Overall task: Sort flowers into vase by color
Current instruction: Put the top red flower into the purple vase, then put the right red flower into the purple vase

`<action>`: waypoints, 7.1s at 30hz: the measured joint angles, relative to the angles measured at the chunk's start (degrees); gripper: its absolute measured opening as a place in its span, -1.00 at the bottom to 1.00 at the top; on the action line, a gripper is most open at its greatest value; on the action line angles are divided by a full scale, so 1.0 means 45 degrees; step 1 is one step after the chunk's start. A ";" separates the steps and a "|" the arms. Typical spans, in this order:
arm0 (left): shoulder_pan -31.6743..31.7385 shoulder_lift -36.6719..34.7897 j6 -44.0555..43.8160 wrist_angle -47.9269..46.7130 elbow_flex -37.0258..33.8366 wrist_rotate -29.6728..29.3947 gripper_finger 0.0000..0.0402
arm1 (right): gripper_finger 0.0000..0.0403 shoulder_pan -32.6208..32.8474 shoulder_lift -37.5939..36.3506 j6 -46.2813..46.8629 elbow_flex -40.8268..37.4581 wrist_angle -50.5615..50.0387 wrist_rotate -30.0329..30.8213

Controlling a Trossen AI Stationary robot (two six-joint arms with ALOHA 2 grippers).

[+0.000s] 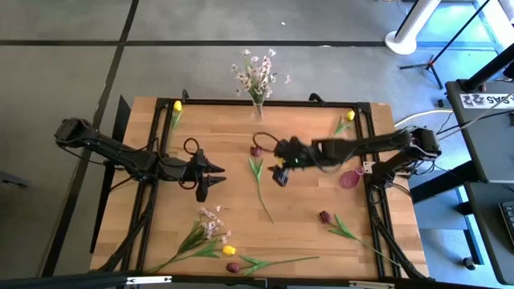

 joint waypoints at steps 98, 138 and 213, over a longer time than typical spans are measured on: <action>-0.0831 0.0290 0.5000 0.5441 -0.0758 -0.1109 -0.26 | -0.97 -0.3587 -1.7849 -0.4682 -0.8215 0.6912 -0.4042; -0.0754 0.0999 0.4804 0.7412 -0.0760 -0.1076 -0.26 | -0.83 -0.3572 -1.9462 -0.6261 -0.8613 0.3427 -0.4551; -0.0248 0.0898 0.4205 0.8653 -0.0755 0.0935 -0.26 | -0.04 -0.3572 -1.2588 -0.3104 -0.0953 -0.3861 -1.1209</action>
